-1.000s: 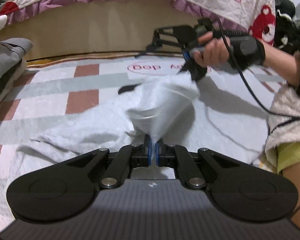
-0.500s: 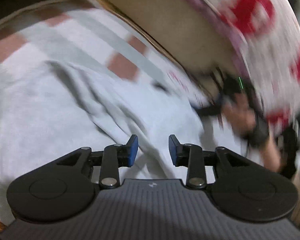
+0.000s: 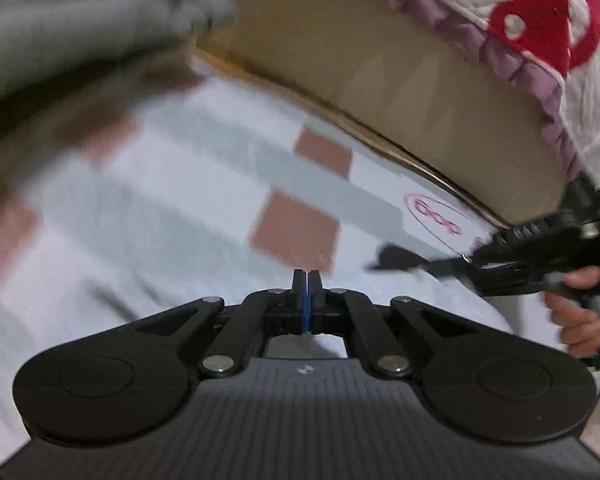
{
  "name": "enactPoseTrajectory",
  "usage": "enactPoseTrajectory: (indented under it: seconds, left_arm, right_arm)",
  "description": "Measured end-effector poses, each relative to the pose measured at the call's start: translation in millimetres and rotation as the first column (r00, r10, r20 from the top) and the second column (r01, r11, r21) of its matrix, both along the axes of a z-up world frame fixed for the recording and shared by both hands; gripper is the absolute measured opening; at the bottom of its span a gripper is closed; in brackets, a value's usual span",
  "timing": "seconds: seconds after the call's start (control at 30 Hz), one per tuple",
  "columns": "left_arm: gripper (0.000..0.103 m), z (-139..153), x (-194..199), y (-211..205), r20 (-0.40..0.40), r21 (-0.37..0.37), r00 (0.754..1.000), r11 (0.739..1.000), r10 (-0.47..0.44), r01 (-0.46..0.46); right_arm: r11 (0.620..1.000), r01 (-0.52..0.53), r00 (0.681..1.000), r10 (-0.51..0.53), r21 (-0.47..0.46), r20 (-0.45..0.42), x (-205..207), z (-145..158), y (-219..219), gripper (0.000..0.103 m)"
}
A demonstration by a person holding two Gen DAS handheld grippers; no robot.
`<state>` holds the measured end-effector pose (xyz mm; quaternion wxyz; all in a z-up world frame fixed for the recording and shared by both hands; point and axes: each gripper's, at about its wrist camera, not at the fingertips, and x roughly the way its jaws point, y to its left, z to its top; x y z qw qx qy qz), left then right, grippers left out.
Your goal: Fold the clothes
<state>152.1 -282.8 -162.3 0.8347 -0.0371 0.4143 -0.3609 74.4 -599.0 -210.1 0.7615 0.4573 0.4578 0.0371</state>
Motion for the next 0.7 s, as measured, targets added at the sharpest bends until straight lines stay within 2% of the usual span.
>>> enactPoseTrajectory:
  seconds: [0.07, 0.13, 0.17, 0.23, 0.3, 0.33, 0.37, 0.43, 0.5, 0.53, 0.57, 0.6, 0.63, 0.7]
  left_arm:
    - [0.000, 2, 14, 11, -0.016, -0.024, 0.998, 0.997, 0.068, -0.068]
    - [0.000, 2, 18, 28, -0.093, -0.086, 0.989, 0.988, 0.117, -0.125]
    - [0.000, 2, 15, 33, -0.132, -0.117, 0.985, 0.985, 0.113, -0.129]
    - [0.002, 2, 5, 36, -0.177, -0.150, 0.981, 0.983, 0.079, -0.106]
    - [0.009, 1, -12, 34, -0.200, -0.132, 0.979, 0.989, 0.040, -0.067]
    - [0.020, -1, -19, 31, -0.207, -0.114, 0.978, 0.992, 0.027, -0.052]
    - [0.039, -4, -24, 28, -0.213, -0.092, 0.977, 0.995, 0.020, -0.040]
    - [0.060, -11, -33, 20, -0.185, -0.019, 0.981, 0.998, 0.058, -0.063]
    - [0.061, -19, -38, 13, -0.168, 0.010, 0.981, 0.995, 0.096, -0.096]
    - [0.059, -20, -39, 10, -0.151, 0.014, 0.984, 0.996, 0.092, -0.091]
    - [0.040, -19, -42, 5, -0.104, 0.072, 0.991, 0.994, 0.088, -0.081]
    - [0.014, -17, -45, -1, -0.041, 0.167, 0.996, 0.983, 0.083, -0.075]
    - [0.001, -16, -47, -2, -0.011, 0.223, 0.996, 0.971, 0.089, -0.084]
    - [0.000, -14, -48, 3, -0.011, 0.266, 0.991, 0.956, 0.134, -0.127]
  right_arm:
    - [0.995, -0.029, 1.000, 0.029, -0.095, 0.001, 0, 7, 5, 0.015]
    - [0.983, -0.058, 0.998, 0.061, -0.175, 0.010, 1, 14, 12, 0.015]
    - [0.979, -0.065, 0.998, 0.067, -0.191, 0.007, 2, 13, 14, 0.015]
    - [0.986, -0.053, 0.999, 0.052, -0.160, -0.007, 3, 8, 7, 0.015]
    - [0.996, -0.028, 0.999, 0.027, -0.089, -0.022, 4, 2, -2, 0.015]
    - [0.999, -0.016, 0.999, 0.015, -0.049, -0.031, 4, -2, -8, 0.015]
    - [1.000, -0.003, 0.999, 0.003, -0.016, -0.037, 3, -4, -10, 0.016]
    - [0.999, 0.021, 0.999, -0.019, 0.045, -0.048, 0, -9, -14, 0.017]
    - [0.998, 0.021, 0.999, -0.018, 0.052, -0.048, -1, -8, -13, 0.017]
    - [0.999, 0.017, 0.999, -0.016, 0.041, -0.046, -1, -6, -11, 0.018]
    - [0.999, 0.014, 0.999, -0.013, 0.030, -0.044, 0, -5, -9, 0.018]
    - [1.000, 0.010, 0.999, -0.009, 0.019, -0.041, 0, -3, -7, 0.017]
    - [1.000, 0.006, 0.999, -0.005, 0.008, -0.035, 0, -1, -6, 0.017]
    - [1.000, -0.008, 1.000, 0.008, -0.020, -0.021, -1, 3, -4, 0.016]
